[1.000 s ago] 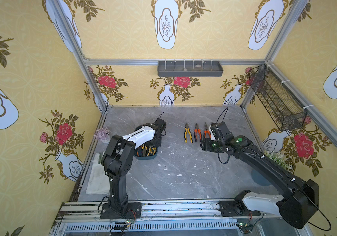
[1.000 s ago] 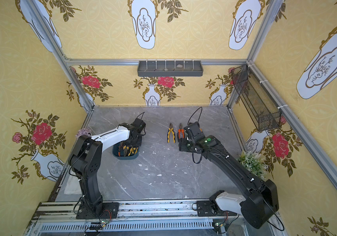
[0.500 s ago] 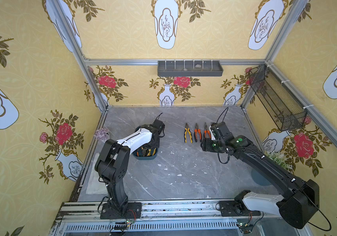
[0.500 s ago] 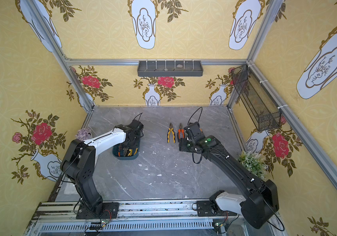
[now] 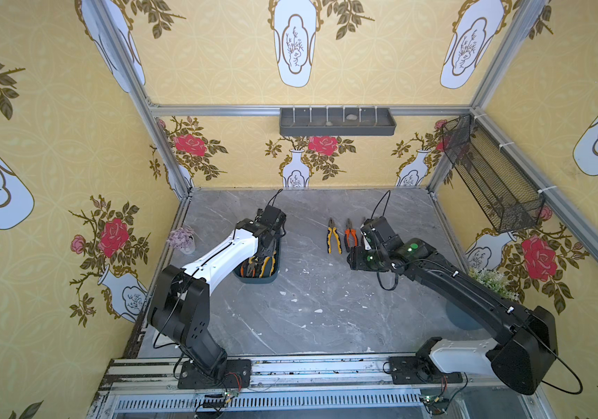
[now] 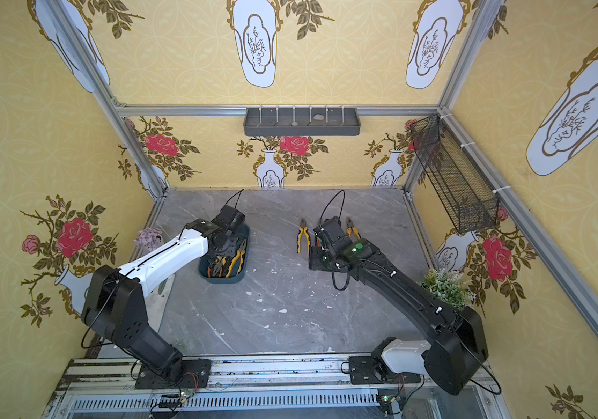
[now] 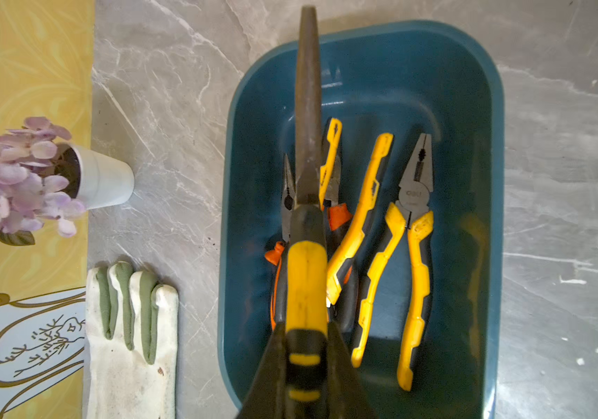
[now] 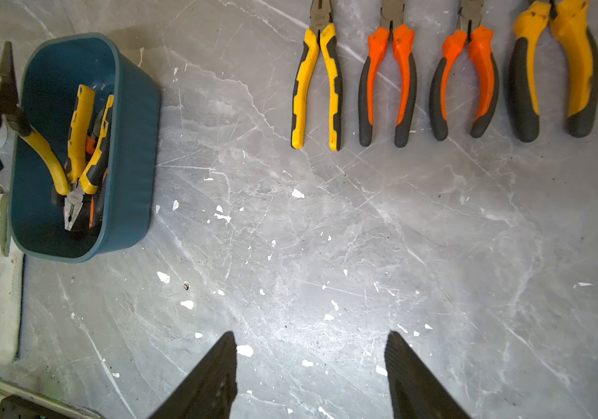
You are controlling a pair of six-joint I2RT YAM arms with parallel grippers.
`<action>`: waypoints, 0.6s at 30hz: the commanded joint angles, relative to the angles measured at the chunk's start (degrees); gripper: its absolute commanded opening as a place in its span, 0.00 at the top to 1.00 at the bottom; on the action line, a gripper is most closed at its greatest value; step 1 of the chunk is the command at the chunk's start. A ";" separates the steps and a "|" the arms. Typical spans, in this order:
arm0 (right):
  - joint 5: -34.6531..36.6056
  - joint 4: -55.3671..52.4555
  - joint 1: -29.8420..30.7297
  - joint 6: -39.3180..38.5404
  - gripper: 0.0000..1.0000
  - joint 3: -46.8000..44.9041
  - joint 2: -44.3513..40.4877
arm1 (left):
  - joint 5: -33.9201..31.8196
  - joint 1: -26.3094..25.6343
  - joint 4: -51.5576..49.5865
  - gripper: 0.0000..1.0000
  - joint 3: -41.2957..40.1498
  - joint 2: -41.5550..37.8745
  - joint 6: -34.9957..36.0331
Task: Take the pliers out of the storage box
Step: Pick up the pliers from the storage box, then place the pliers at the center of the board.
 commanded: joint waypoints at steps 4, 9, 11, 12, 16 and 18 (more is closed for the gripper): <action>-0.87 2.77 3.21 1.17 0.35 1.45 2.00 | 4.96 0.08 9.00 1.00 -6.30 -10.55 0.68; -14.80 14.46 3.37 0.97 0.34 1.51 2.70 | 27.87 1.56 22.25 1.00 -16.42 -26.28 -1.65; -19.95 20.03 3.11 1.47 0.32 1.62 3.09 | 33.58 1.67 24.40 1.00 -18.93 -30.30 -3.72; -21.33 21.67 3.04 1.73 0.31 2.06 3.50 | 35.53 1.68 24.97 1.00 -19.62 -31.40 -4.50; -24.72 25.52 3.01 3.46 0.28 6.18 6.83 | 44.21 1.72 28.92 1.00 -23.20 -35.65 -8.27; -26.54 27.15 3.34 3.93 0.27 8.07 8.23 | 46.83 1.66 30.68 1.00 -24.78 -37.32 -9.37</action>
